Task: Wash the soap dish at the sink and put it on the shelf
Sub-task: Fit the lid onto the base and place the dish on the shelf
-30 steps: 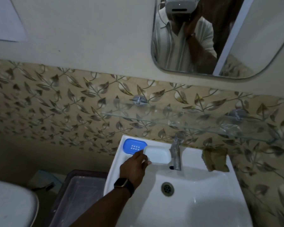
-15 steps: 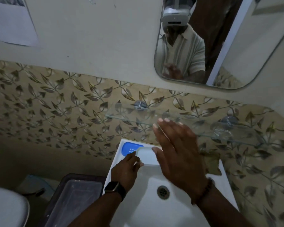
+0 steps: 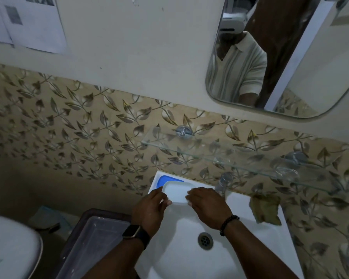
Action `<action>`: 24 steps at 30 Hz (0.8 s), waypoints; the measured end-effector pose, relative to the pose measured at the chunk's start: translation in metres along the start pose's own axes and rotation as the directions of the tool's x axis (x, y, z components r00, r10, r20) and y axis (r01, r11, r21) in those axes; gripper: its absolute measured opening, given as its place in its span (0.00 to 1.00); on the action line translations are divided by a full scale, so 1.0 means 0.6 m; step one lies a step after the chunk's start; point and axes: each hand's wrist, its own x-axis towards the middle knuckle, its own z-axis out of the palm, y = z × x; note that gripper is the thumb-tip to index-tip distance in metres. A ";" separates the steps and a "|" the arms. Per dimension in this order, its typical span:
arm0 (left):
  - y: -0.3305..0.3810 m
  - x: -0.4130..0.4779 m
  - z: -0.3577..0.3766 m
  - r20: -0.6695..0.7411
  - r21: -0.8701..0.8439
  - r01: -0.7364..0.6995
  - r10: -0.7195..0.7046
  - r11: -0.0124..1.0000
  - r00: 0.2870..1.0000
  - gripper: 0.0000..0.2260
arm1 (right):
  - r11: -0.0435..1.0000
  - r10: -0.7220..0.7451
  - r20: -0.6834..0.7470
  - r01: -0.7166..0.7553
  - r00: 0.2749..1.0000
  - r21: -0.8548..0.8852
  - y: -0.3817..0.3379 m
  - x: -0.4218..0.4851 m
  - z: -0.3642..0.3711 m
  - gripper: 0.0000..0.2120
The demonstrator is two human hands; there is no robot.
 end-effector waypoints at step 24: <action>-0.107 -0.076 -0.139 -0.034 0.237 0.125 -0.120 0.963 0.992 0.05 | 0.951 0.272 0.243 -0.222 0.931 -0.215 -0.022 0.100 0.147 0.15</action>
